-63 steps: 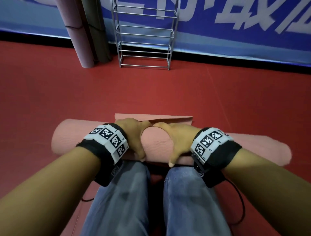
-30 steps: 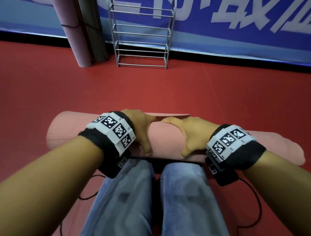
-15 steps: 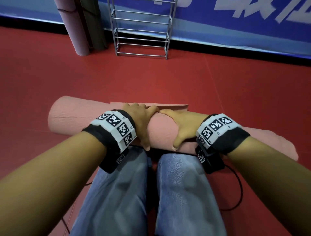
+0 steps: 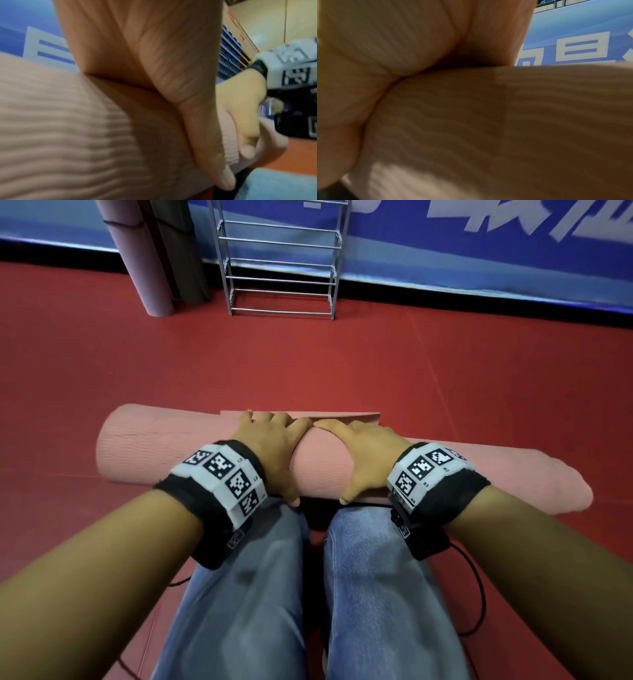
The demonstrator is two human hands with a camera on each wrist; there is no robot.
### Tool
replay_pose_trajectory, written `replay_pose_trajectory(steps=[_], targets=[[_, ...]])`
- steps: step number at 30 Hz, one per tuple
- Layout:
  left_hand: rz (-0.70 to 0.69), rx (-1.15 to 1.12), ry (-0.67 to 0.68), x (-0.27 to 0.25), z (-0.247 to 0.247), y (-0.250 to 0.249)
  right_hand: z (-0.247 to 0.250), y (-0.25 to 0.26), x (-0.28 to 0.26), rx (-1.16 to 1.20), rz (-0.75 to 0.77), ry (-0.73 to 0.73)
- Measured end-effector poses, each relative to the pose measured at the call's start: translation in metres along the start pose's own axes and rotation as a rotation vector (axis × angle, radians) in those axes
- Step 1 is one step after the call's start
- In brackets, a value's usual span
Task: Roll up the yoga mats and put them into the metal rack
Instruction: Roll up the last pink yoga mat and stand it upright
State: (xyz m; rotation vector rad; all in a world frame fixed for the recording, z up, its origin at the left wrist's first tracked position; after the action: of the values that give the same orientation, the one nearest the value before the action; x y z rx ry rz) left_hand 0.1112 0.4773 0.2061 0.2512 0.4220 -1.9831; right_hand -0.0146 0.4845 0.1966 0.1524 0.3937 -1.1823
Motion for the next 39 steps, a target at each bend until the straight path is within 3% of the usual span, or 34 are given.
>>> replay_pose_trajectory(steps=[6, 12, 19, 28, 33, 39], targets=[[0.030, -0.030, 0.034, 0.010, 0.001, 0.009, 0.000, -0.001, 0.001, 0.022, -0.005, -0.033], [0.083, -0.157, 0.107, 0.023, 0.001, 0.020, -0.008, -0.002, -0.007, -0.105, -0.051, -0.072], [-0.005, 0.089, -0.057, 0.004, -0.007, 0.008, 0.001, -0.012, -0.001, -0.047, -0.026, -0.073], [-0.113, -0.023, -0.190, 0.001, 0.018, -0.010, 0.032, -0.028, -0.024, -0.111, -0.051, -0.071], [-0.177, -0.050, -0.156, 0.001, 0.024, -0.042, 0.043, -0.048, -0.057, -0.173, -0.104, -0.043], [-0.144, -0.033, -0.112, -0.015, 0.020, -0.028, 0.043, -0.029, -0.054, -0.128, -0.024, -0.033]])
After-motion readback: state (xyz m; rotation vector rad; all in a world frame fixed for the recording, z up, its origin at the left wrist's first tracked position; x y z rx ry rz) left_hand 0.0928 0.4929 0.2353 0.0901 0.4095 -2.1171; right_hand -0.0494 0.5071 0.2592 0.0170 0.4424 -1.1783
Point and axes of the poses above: each hand's wrist, its own x-axis towards the middle knuckle, its own z-axis out of the back of the hand, y = z × x, the point moved 8 cm from there along x, towards the middle knuckle, and after that the axes turned 14 degrees about -x, right-handed, at the moved point
